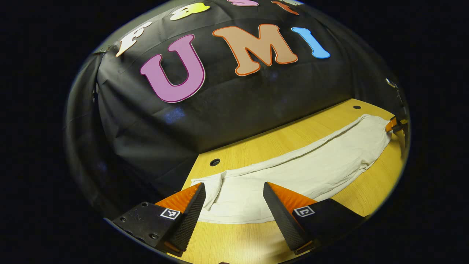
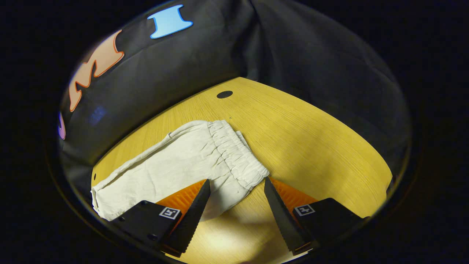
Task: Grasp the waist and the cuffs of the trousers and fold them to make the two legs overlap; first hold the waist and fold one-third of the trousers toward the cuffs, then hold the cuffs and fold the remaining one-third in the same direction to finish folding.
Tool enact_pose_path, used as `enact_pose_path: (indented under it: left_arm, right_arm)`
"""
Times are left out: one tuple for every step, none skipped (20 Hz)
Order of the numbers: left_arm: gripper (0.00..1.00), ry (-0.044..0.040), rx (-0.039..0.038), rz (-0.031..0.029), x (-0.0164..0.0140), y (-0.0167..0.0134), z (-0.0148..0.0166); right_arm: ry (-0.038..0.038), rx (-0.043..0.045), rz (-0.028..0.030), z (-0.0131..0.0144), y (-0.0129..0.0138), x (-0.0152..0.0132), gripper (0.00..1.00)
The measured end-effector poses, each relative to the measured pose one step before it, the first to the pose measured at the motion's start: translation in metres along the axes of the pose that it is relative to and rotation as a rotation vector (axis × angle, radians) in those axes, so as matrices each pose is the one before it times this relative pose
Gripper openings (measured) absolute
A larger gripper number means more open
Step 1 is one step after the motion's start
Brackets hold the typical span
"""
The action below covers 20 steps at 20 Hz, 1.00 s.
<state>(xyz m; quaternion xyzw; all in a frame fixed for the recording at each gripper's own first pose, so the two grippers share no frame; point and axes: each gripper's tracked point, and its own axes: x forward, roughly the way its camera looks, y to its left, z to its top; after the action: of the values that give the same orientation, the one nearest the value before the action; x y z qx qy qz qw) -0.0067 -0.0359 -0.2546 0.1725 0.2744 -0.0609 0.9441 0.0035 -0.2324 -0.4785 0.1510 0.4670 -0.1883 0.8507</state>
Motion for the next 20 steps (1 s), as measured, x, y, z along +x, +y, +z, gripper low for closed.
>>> enact_pose_path:
  left_arm:
    - [0.96, -0.00026, 0.00089, 0.00296, -0.00176, 0.00077, -0.00067]
    - [0.96, 0.00115, -0.00033, 0.00267, -0.00167, 0.00137, -0.00041]
    - [0.96, 0.00203, -0.00143, 0.00394, -0.00254, -0.00037, -0.00078]
    - [0.96, 0.00259, -0.003, 0.00229, -0.00162, -0.00016, -0.00128]
    - [0.96, 0.00318, -0.00342, 0.00165, -0.00144, -0.00043, -0.0012]
    - [0.96, 0.0051, -0.00366, 0.00257, -0.00172, -0.00034, -0.0022]
    - [0.96, 0.00466, -0.00398, 0.00205, -0.00109, -0.00192, -0.00123]
    - [0.96, 0.00233, -0.00507, 0.00304, -0.00173, -0.00087, -0.00179]
    - [0.96, 0.00028, -0.00571, 0.00275, -0.00219, -0.00126, 0.00114]
    - [0.96, 0.00159, -0.00463, -0.00091, -0.00147, -0.00235, 0.0]
    - [0.96, 0.00189, -0.00193, 0.00123, -0.00228, -0.00139, -0.00043]
    - [0.96, 0.00258, -0.00076, 0.00495, -0.00175, -0.00034, 0.00057]
    - [0.96, 0.00002, -0.00206, 0.00465, -0.00208, -0.00061, 0.00072]
    - [0.96, -0.00407, -0.00342, 0.00526, -0.00349, -0.00073, 0.00248]
    - [0.96, -0.00164, -0.00704, 0.00549, -0.00127, -0.00056, 0.00119]
    - [0.96, 0.0003, -0.01091, 0.00272, -0.00234, -0.00126, -0.00081]
    - [0.96, -0.00151, -0.01256, 0.00065, -0.00312, -0.00172, 0.00069]
    - [0.96, 0.0003, -0.01115, -0.00004, 0.00014, -0.00059, -0.00048]
    - [0.96, 0.00502, -0.00935, 0.0008, -0.00033, -0.00075, -0.00145]
    - [0.96, 0.00367, -0.00853, -0.00232, 0.00137, -0.00141, -0.00207]
  right_arm:
    - [0.01467, 0.0032, 0.00071, -0.00215, -0.00037, -0.00095, 0.96]
    - [-0.01566, -0.00659, -0.01747, 0.00159, -0.00288, 0.00056, 0.91]
    - [0.01841, -0.00618, -0.01758, -0.00326, -0.00646, 0.00157, 0.89]
    - [-0.0059, 0.00259, -0.00028, 0.00429, -0.00363, -0.00182, 0.7]
    - [0.02937, 0.01208, 0.01871, -0.00696, 0.00485, 0.00195, 0.51]
    - [0.00371, 0.00824, 0.01527, 0.00253, 0.00135, -0.00279, 0.32]
    - [0.01767, 0.00657, 0.00707, -0.00237, -0.00231, 0.00299, 0.33]
    - [-0.00629, -0.0018, 0.01446, 0.00406, -0.00016, -0.00179, 0.19]
    - [0.00215, -0.00416, 0.00328, 0.0004, -0.00226, -0.00015, 0.14]
    - [0.00258, -0.01113, 0.00598, 0.00135, -0.00256, -0.00005, 0.12]
    - [0.00151, -0.00695, -0.00161, 0.00404, -0.00293, -0.00019, 0.12]
    - [-0.00649, -0.00745, -0.00811, 0.0056, -0.00541, -0.0007, 0.07]
    - [-0.00765, -0.00851, -0.00965, -0.00037, 0.00241, -0.0036, 0.07]
    - [-0.00649, -0.00247, -0.00702, -0.0004, 0.00146, -0.00119, 0.12]
    - [-0.00015, 0.0027, -0.00376, -0.00264, 0.00246, 0.00282, 0.12]
    - [-0.0037, 0.00808, 0.00133, 0.00143, 0.00177, -0.001, 0.12]
    - [-0.00391, 0.00598, 0.00714, 0.0033, 0.00146, -0.00252, 0.12]
    - [-0.01185, 0.00295, 0.00958, 0.00559, 0.00287, -0.00442, 0.12]
    - [-0.0186, 0.00058, 0.01665, 0.00895, 0.00258, -0.00527, 0.12]
    - [-0.02223, -0.00815, 0.01762, 0.00824, 0.00453, -0.00683, 0.12]
